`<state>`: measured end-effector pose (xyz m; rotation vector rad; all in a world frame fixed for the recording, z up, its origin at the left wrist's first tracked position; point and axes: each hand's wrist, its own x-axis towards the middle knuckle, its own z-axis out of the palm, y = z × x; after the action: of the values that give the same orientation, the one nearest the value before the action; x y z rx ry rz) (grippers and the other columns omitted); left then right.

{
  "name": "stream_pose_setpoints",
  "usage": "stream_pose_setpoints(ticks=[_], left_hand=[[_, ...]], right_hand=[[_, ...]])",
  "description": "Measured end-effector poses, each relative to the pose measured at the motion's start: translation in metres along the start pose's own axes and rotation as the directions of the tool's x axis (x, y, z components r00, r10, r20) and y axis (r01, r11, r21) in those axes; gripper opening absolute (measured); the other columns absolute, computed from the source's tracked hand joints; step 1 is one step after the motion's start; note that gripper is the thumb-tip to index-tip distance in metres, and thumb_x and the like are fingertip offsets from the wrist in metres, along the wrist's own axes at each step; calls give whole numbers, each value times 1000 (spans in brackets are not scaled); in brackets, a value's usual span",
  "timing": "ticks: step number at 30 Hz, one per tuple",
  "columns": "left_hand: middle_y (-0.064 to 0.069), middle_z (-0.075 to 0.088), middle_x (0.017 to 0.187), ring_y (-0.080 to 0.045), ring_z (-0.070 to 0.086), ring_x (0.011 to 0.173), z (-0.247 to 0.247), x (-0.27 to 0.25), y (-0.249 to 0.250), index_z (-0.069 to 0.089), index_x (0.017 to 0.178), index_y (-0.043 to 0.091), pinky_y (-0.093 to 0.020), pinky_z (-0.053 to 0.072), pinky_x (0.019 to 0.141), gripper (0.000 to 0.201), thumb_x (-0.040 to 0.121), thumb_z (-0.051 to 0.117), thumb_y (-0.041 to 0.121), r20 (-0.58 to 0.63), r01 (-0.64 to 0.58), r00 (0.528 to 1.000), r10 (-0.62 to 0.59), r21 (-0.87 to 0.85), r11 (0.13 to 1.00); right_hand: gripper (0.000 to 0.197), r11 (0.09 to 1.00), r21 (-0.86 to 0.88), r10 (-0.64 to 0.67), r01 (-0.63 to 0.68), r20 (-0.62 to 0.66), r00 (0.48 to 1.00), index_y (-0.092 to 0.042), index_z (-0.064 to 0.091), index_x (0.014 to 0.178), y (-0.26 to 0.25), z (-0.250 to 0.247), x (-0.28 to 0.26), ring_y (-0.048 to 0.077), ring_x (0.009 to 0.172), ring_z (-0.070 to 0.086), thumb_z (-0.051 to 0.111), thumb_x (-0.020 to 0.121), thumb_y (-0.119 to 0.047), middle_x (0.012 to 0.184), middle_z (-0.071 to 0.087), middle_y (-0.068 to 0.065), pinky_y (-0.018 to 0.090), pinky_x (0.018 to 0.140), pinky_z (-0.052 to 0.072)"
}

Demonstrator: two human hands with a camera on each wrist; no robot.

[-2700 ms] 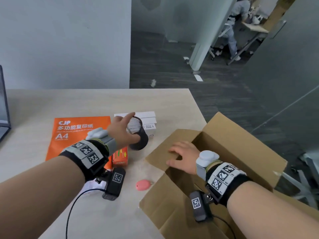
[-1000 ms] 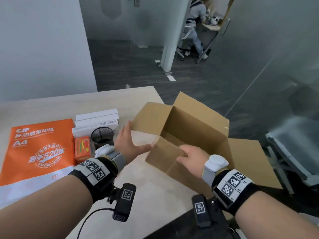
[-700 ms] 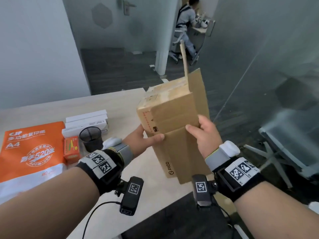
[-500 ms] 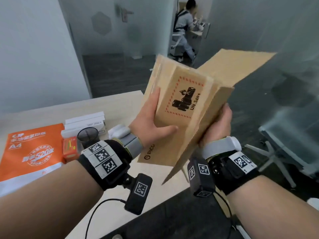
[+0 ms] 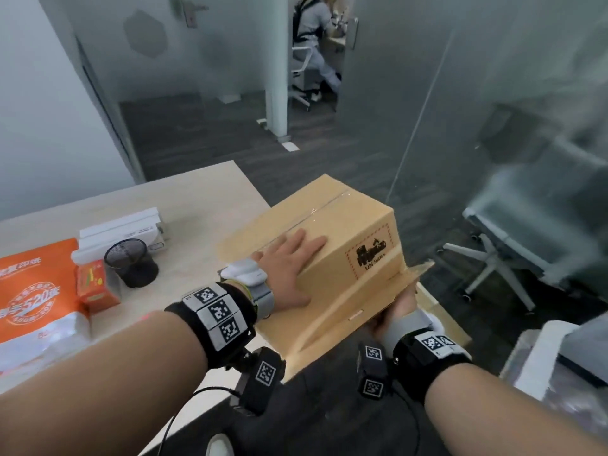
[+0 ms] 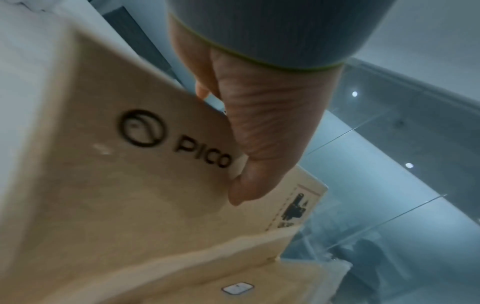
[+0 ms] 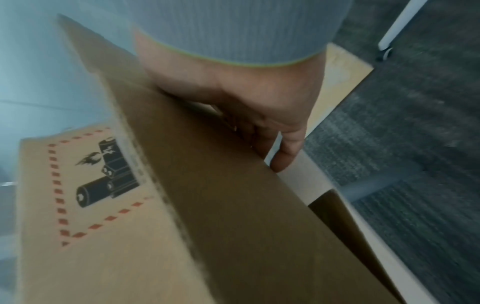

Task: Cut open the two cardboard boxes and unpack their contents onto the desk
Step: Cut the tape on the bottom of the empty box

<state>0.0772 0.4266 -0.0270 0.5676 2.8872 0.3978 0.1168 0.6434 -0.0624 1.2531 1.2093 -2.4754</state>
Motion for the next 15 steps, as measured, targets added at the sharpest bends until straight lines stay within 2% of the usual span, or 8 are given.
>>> stream_pose_setpoints(ticks=[3, 4, 6, 8, 9, 11, 13, 15], left_hand=[[8, 2, 170, -28, 7, 156, 26, 6, -1, -3, 150, 61, -59, 19, 118, 107, 73, 70, 54, 41, 23, 999, -25, 64, 998], [10, 3, 170, -27, 7, 156, 30, 7, -2, -2, 151, 60, -59, 19, 117, 106, 72, 70, 56, 38, 20, 999, -23, 89, 996], [13, 5, 169, -25, 9, 155, 41, 14, -6, 4, 152, 55, -60, 21, 116, 106, 69, 70, 57, 48, 21, 998, -28, 151, 988], [17, 5, 169, -21, 9, 155, 53, 14, -16, 7, 150, 52, -61, 22, 115, 103, 68, 70, 56, 73, 42, 996, -58, 198, 979], [18, 3, 169, -20, 8, 155, 57, 12, -23, 7, 150, 53, -61, 21, 116, 101, 69, 69, 54, 87, 51, 994, -71, 219, 975], [16, -3, 169, -19, 1, 157, 62, 5, -38, 4, 151, 54, -57, 15, 121, 98, 75, 65, 52, 102, 56, 991, -81, 228, 972], [10, -7, 170, -19, -5, 157, 61, -3, -51, -1, 154, 55, -52, 5, 125, 97, 79, 61, 55, 102, 69, 990, -93, 218, 974], [6, -5, 170, -20, -6, 157, 61, -10, -58, -2, 153, 57, -49, 1, 125, 97, 77, 58, 62, 84, 78, 992, -97, 207, 975]], right_hand=[[82, 996, -86, 22, -27, -57, 998, -18, 68, 105, 1, -27, 10, 41, 98, 68, 22, 89, -83, 87, 78, 17, 68, 97, 47], [79, 990, -135, 37, -45, -64, 997, -16, 65, 110, 3, -32, 13, 41, 102, 67, 22, 92, -80, 94, 77, 18, 69, 99, 44], [63, 982, -176, 51, -72, -124, 991, -15, 56, 129, 5, -42, 19, 40, 116, 60, 30, 100, -65, 122, 67, 18, 67, 104, 40], [55, 929, -367, -36, -38, -191, 981, -16, 43, 146, 4, -50, 27, 39, 129, 52, 39, 101, -49, 143, 51, 16, 57, 106, 42], [63, 862, -506, -137, 14, -207, 969, -17, 36, 151, 3, -53, 31, 38, 131, 49, 45, 96, -47, 149, 45, 14, 51, 103, 44], [71, 614, -780, -379, 124, -153, 913, -28, 28, 154, -2, -51, 30, 37, 130, 49, 52, 88, -41, 152, 41, 5, 44, 95, 46], [64, 323, -892, -563, 318, 89, 822, -28, 34, 151, -5, -38, 26, 31, 140, 39, 55, 91, -31, 157, 35, 2, 45, 108, 39], [55, 31, -880, -579, 474, 371, 726, -26, 46, 145, -2, -13, 18, 23, 148, 28, 57, 91, -29, 160, 29, -1, 45, 117, 30]])
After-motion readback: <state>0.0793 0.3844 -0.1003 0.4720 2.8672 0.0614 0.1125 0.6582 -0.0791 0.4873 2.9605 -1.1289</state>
